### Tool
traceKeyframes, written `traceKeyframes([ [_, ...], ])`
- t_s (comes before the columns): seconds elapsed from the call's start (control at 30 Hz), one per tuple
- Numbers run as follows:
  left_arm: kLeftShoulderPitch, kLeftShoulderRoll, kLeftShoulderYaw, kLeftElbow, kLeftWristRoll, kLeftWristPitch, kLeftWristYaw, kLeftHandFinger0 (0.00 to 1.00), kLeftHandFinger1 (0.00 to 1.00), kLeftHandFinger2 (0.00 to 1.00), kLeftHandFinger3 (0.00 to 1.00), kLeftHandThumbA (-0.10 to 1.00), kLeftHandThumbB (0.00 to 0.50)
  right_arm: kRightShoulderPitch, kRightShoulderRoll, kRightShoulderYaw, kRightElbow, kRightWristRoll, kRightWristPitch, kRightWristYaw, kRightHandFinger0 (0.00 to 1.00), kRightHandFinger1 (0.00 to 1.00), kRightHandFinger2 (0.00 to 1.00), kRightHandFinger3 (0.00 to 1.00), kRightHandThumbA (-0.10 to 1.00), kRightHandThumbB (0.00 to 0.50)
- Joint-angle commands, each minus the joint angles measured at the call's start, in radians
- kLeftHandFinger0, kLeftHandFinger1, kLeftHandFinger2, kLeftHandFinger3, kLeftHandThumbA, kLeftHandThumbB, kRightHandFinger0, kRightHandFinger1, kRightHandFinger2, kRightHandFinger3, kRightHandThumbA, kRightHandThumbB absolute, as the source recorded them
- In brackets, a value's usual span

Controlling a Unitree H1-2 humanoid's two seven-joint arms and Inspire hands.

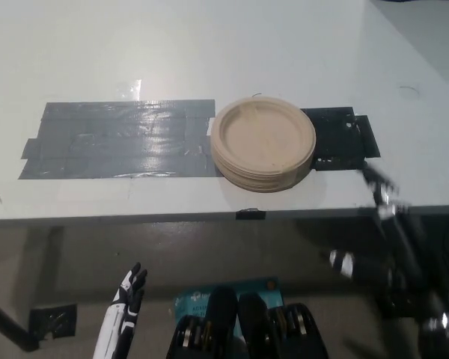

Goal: A stack of plates is kept in the middle of the desk close to the robot and the robot grabs the stack with its right hand, picks it up and hands it to a person.

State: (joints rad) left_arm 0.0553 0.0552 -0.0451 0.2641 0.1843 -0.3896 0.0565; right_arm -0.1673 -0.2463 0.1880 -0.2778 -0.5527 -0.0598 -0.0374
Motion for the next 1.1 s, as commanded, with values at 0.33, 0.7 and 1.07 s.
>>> traceKeyframes([
  [0.33,-0.011,0.003,0.001,-0.011,0.027,-0.069,0.024,1.0,1.0,1.0,1.0,1.0,0.261,-0.311,-0.083,0.089,0.293,-0.242,0.008,0.029,1.0,1.0,1.0,1.0,1.0,0.463],
  [0.7,-0.018,0.003,0.002,-0.011,0.03,-0.066,0.02,1.0,1.0,1.0,1.0,1.0,0.27,-0.421,-0.082,0.157,0.472,-0.314,-0.002,0.003,1.0,1.0,1.0,1.0,1.0,0.5],
  [1.07,-0.028,0.008,0.001,-0.001,0.031,-0.076,0.018,1.0,1.0,1.0,1.0,1.0,0.274,-0.451,-0.066,0.197,0.563,-0.358,-0.009,-0.067,1.0,1.0,1.0,1.0,1.0,0.498],
])
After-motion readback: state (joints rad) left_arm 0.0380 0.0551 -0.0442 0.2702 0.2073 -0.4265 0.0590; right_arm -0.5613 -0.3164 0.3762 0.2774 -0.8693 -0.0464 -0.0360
